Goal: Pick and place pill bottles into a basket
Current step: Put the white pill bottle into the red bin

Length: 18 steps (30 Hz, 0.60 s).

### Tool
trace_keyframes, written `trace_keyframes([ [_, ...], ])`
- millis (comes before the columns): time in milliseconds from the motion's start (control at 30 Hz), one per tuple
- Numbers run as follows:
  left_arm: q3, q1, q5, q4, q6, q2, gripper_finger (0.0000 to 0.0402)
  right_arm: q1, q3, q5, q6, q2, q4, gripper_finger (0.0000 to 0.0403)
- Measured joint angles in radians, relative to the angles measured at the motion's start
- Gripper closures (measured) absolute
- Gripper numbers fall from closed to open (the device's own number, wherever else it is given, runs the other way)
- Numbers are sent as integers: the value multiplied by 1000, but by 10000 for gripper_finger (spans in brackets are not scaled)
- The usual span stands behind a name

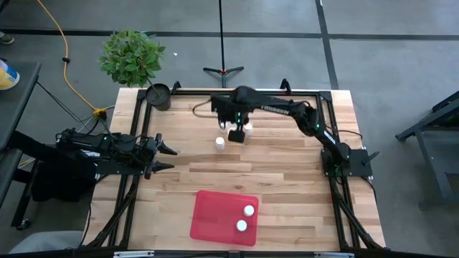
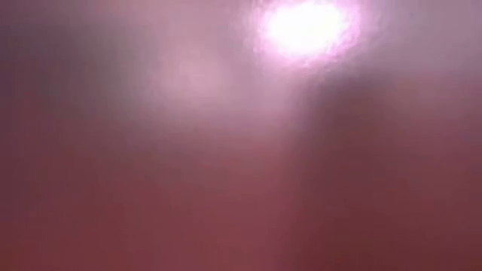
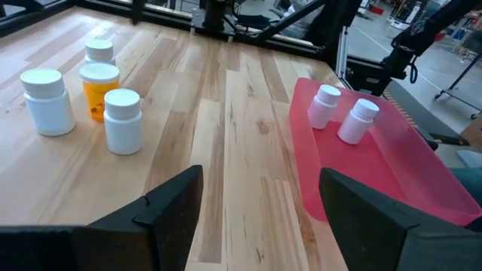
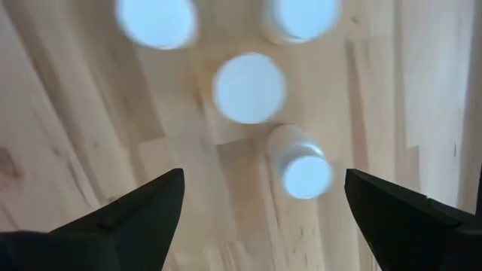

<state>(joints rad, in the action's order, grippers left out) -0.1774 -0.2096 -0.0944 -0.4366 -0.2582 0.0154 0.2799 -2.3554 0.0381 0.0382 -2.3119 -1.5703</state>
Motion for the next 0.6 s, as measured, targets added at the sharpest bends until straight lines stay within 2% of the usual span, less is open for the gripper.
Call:
trace_keyframes([
  [367,0,0,-1,0,2,0,103,144,0,-151,30,1,0,48],
  [600,0,0,-2,0,1,0,103,158,66,-159,47,3,-1,48],
])
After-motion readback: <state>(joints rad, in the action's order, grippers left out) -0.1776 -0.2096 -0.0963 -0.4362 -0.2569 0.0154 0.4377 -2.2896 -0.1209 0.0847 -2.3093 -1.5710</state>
